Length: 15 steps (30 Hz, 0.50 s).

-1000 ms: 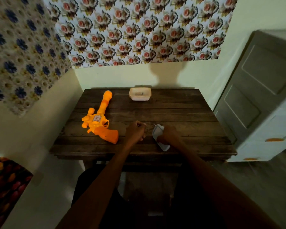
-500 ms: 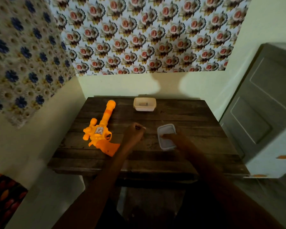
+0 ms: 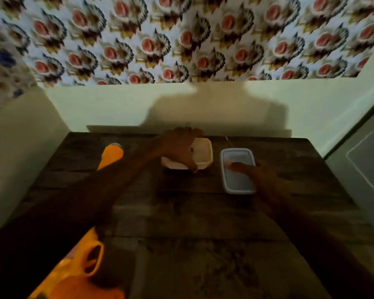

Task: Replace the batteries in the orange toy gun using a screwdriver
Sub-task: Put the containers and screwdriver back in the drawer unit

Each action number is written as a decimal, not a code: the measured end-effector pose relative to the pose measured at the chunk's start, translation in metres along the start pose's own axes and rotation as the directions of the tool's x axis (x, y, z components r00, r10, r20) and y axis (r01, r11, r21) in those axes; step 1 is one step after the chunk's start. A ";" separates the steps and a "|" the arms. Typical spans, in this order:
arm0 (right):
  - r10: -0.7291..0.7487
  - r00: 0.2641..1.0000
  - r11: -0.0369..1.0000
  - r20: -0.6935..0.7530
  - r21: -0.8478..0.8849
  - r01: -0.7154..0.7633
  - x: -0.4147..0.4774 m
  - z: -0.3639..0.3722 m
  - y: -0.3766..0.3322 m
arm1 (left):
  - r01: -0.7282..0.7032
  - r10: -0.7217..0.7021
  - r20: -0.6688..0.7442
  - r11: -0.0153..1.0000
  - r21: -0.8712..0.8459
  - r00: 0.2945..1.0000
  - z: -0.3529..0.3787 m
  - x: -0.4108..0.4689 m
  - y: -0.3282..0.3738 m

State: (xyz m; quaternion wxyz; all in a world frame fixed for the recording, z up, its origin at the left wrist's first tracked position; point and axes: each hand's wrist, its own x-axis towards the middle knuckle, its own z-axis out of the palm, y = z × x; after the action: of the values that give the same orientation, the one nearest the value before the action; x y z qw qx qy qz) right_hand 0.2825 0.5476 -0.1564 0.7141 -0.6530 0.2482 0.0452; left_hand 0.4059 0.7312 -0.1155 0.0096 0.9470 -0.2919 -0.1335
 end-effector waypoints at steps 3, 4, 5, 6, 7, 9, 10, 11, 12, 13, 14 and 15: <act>0.050 0.998 0.999 -0.031 0.002 -0.050 0.007 -0.004 -0.003 | 0.081 -0.083 -0.018 0.993 -0.080 0.996 -0.002 -0.011 0.002; 0.055 0.997 0.998 -0.051 0.003 -0.055 0.003 -0.006 -0.010 | 0.119 -0.124 -0.030 0.983 -0.141 0.992 -0.008 -0.017 0.006; 0.057 0.996 0.998 -0.063 -0.006 -0.057 -0.003 -0.007 -0.017 | 0.170 -0.181 -0.028 0.962 -0.215 0.983 -0.010 -0.026 0.010; 0.057 0.996 0.998 -0.065 -0.015 -0.058 -0.011 -0.008 -0.026 | 0.233 -0.245 -0.002 0.923 -0.308 0.969 -0.014 -0.035 0.016; 0.068 0.996 0.997 -0.055 -0.032 -0.070 -0.021 -0.010 -0.038 | 0.305 -0.311 0.052 0.861 -0.407 0.949 -0.021 -0.045 0.024; 0.094 0.995 0.994 -0.027 -0.056 -0.095 -0.043 -0.013 -0.066 | 0.427 -0.417 0.168 0.672 -0.605 0.893 -0.042 -0.062 0.040; 0.098 0.995 0.992 -0.031 -0.074 -0.101 -0.055 -0.013 -0.082 | 0.456 -0.442 0.212 0.573 -0.681 0.872 -0.055 -0.070 0.049; 0.114 0.993 0.990 -0.035 -0.075 -0.116 -0.070 -0.015 -0.103 | 0.477 -0.458 0.254 0.478 -0.737 0.852 -0.077 -0.081 0.059; 0.135 0.990 0.988 -0.036 -0.071 -0.137 -0.086 -0.015 -0.121 | 0.487 -0.466 0.285 0.399 -0.777 0.837 -0.097 -0.093 0.070; 0.158 0.987 0.986 -0.030 -0.051 -0.160 -0.100 -0.015 -0.137 | 0.488 -0.472 0.310 0.321 -0.812 0.825 -0.115 -0.105 0.081; 0.199 0.980 0.979 -0.024 -0.034 -0.200 -0.120 -0.016 -0.163 | 0.494 -0.482 0.334 0.253 -0.832 0.810 -0.146 -0.120 0.091; 0.220 0.975 0.975 -0.012 -0.022 -0.221 -0.135 -0.016 -0.179 | 0.484 -0.485 0.345 0.198 -0.852 0.804 -0.165 -0.134 0.102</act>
State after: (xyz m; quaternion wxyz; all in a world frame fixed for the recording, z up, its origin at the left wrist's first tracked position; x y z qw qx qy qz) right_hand 0.2292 0.5419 0.0619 0.6960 -0.6297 0.3221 0.1239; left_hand 0.2859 0.7112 0.0867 0.4870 0.8191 0.1442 -0.2669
